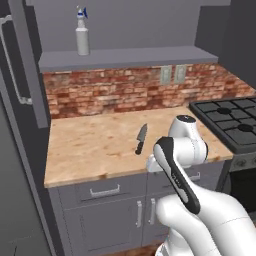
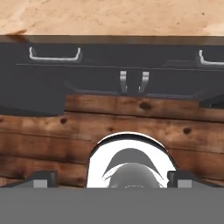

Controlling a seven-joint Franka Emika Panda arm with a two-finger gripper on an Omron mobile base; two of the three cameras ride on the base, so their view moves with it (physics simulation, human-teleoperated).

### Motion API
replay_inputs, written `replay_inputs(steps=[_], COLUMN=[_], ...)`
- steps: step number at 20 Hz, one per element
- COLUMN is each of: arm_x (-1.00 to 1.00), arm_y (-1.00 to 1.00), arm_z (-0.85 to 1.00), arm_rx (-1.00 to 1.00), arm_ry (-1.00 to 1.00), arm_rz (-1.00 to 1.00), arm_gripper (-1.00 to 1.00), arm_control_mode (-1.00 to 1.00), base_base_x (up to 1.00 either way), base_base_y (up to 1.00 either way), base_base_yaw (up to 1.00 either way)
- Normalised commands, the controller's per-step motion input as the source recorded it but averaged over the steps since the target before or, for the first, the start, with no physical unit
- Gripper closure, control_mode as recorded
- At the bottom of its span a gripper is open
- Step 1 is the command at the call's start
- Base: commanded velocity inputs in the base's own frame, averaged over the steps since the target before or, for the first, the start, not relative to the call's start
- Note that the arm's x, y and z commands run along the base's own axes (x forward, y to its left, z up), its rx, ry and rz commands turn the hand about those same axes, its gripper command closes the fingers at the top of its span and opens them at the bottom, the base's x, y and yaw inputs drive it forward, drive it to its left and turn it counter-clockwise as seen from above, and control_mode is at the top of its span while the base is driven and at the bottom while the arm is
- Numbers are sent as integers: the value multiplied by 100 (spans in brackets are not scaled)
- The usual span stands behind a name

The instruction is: Move the cutting board and knife to the sink. Then move spray from the cabinet to the counter.

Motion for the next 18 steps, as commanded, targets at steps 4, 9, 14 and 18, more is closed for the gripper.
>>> replay_inputs(steps=[4,9,14,18], arm_x=[0,0,0,0], arm_y=[0,0,0,0], arm_z=[0,0,0,0], arm_rx=[0,0,0,0], arm_ry=[0,0,0,0], arm_rz=[0,0,0,0], arm_gripper=[-100,-100,-100,-100], arm_control_mode=[100,100,100,100], base_base_x=[58,52,38,38], base_base_y=[12,0,3,7], base_base_yaw=[1,5,5,4])
